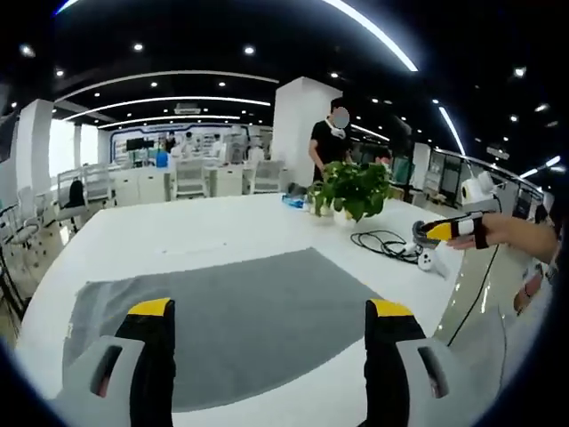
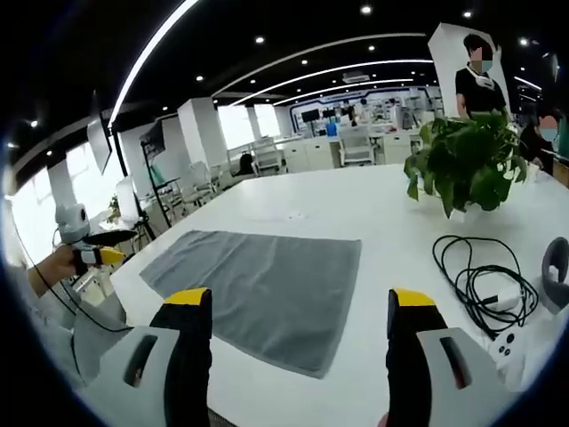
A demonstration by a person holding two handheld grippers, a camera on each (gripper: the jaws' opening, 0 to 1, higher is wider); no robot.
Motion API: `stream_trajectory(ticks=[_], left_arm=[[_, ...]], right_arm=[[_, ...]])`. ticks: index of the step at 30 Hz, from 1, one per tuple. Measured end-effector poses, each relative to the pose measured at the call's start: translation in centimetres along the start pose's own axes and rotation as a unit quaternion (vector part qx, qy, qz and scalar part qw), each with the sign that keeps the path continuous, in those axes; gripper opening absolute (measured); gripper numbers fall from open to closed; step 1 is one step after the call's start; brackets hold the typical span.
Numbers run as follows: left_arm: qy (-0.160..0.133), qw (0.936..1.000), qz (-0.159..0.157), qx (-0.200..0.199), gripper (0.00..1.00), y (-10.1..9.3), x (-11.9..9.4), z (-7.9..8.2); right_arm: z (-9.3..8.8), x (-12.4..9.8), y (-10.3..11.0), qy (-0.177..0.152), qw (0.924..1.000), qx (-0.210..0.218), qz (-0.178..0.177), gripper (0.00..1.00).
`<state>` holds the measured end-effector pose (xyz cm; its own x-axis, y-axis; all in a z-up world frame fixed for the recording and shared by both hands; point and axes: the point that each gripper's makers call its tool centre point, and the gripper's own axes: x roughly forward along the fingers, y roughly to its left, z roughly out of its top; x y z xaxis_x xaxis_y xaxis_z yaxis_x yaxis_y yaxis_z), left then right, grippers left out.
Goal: Fold the towel on the table until its edges align and the towel forms a compact rectangular stack.
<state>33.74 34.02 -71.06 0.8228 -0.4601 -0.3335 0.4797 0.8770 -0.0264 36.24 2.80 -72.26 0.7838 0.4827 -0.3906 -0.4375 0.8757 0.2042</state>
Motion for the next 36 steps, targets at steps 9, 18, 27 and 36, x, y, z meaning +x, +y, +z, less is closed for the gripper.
stream_trajectory(ticks=[9,18,27,36], left_arm=[[-0.009,0.9965,-0.07,0.044,0.9,-4.8,2.8,2.7],[-0.011,0.9865,-0.134,0.094,0.89,-8.8,5.0,4.4],[-0.015,0.9709,-0.194,0.139,0.88,-12.6,7.4,5.9],[0.001,0.9515,-0.256,0.17,0.84,-15.6,9.7,4.8]], right_arm=[[3.9,0.1,-1.4,-0.022,0.9993,-0.028,0.012,0.82],[8.7,-0.3,-3.8,-0.042,0.997,-0.063,0.014,0.82],[13.1,0.2,-4.4,-0.061,0.9939,-0.091,0.016,0.82],[12.0,3.2,-5.0,-0.017,0.9938,-0.109,0.014,0.79]])
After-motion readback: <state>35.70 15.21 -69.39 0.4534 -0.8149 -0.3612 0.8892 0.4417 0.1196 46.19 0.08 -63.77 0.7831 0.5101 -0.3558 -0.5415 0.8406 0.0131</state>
